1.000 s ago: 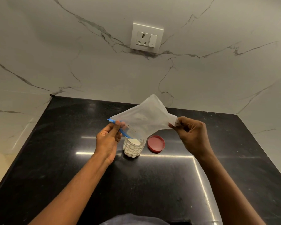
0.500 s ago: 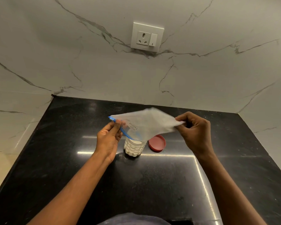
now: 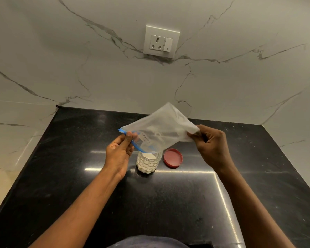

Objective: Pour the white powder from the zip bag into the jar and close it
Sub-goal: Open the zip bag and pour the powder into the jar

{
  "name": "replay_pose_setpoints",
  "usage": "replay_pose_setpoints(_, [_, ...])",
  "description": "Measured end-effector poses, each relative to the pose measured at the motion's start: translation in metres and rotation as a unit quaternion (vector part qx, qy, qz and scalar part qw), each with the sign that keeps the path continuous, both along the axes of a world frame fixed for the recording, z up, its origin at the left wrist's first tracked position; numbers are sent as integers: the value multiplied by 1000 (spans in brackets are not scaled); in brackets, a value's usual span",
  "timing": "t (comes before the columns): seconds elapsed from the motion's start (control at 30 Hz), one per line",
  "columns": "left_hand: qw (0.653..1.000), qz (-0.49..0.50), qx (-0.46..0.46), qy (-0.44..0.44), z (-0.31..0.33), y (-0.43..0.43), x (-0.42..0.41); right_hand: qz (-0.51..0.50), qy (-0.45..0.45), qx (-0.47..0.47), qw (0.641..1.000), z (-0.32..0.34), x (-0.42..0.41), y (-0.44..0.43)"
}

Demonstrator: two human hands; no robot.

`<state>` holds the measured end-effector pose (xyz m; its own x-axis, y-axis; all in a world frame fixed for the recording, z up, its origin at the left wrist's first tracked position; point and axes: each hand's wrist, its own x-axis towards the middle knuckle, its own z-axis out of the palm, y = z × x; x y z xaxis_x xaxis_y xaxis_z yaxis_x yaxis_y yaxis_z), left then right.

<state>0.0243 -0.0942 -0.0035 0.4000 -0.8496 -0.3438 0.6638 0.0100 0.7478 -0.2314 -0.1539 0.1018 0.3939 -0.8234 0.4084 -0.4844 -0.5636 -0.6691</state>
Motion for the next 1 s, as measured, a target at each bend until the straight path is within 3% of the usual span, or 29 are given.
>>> replay_pose_setpoints(0.13, [1000, 1, -6, -11, 1, 0, 0, 26, 12, 55, 998, 12, -1, -1])
replay_pose_setpoints(0.23, [1000, -4, -14, -23, 2, -1, -2, 41, 48, 21, 998, 18, 11, -4])
replay_pose_setpoints(0.4, [999, -16, -31, -30, 3, -3, -5, -14, -53, -55, 997, 23, 34, -15])
replay_pose_setpoints(0.5, [998, -21, -36, -39, 3, -3, -5, -46, -28, -93, 994, 25, 37, -20])
replay_pose_setpoints(0.63, [998, -23, -49, -34, 7, -3, -3, 28, -21, -66, 997, 20, 35, -21])
replay_pose_setpoints(0.8, [998, -19, -45, -31, 4, -4, -3, -27, -70, -56, 996, 22, 31, -27])
replay_pose_setpoints(0.9, [998, -17, -41, -34, 5, -3, -3, 12, -55, -38, 998, 19, 28, -25])
replay_pose_setpoints(1.0, [998, -22, -41, -42, 5, -3, -3, 14, -123, -26, 992, 19, 24, -22])
